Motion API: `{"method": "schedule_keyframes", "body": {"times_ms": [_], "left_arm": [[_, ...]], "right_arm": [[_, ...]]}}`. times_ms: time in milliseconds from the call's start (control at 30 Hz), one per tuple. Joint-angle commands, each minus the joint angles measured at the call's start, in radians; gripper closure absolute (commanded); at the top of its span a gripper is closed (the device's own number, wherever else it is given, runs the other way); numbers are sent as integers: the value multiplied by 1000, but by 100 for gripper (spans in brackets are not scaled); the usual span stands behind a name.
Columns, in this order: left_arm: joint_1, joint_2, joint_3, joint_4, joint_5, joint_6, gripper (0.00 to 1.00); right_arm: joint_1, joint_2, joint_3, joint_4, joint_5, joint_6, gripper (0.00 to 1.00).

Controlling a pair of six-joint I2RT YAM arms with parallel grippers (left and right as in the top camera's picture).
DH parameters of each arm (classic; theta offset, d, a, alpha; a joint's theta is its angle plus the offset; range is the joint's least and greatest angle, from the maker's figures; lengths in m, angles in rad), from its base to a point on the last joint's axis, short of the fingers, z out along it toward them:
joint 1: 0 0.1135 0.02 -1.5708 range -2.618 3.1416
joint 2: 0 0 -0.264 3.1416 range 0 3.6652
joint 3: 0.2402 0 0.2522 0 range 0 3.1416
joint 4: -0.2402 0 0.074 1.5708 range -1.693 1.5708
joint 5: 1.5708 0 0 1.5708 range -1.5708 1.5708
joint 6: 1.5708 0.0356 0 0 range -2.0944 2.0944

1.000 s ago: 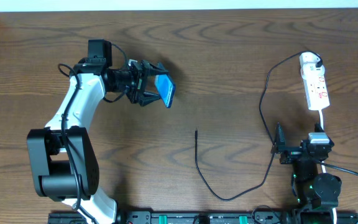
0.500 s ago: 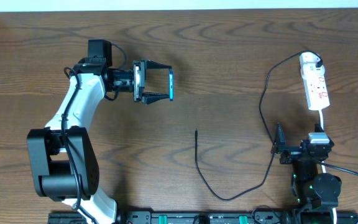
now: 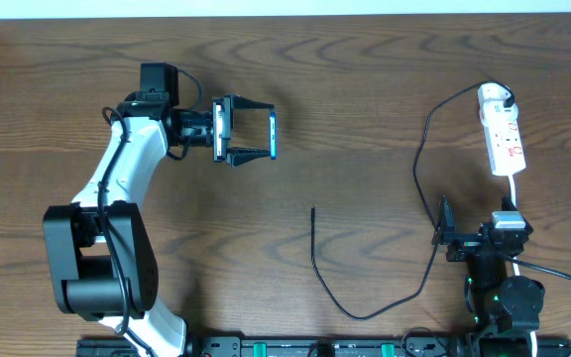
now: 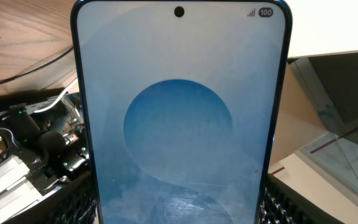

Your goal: Plug charger to phone and switch on socket

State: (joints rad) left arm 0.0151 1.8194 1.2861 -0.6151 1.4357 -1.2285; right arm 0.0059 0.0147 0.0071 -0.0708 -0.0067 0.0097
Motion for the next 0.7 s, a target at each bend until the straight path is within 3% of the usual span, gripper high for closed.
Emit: {"method": "schedule_keyframes", "body": {"times_ms": [0,667], "left_arm": [[2,-26,4,5,56,-4,93],[2,-26,4,5,45,-3,92]], "right_arm": [[-5,-5,-2,-5,1,-14,1],[-5,-5,-2,-5,1,-14,1]]}}
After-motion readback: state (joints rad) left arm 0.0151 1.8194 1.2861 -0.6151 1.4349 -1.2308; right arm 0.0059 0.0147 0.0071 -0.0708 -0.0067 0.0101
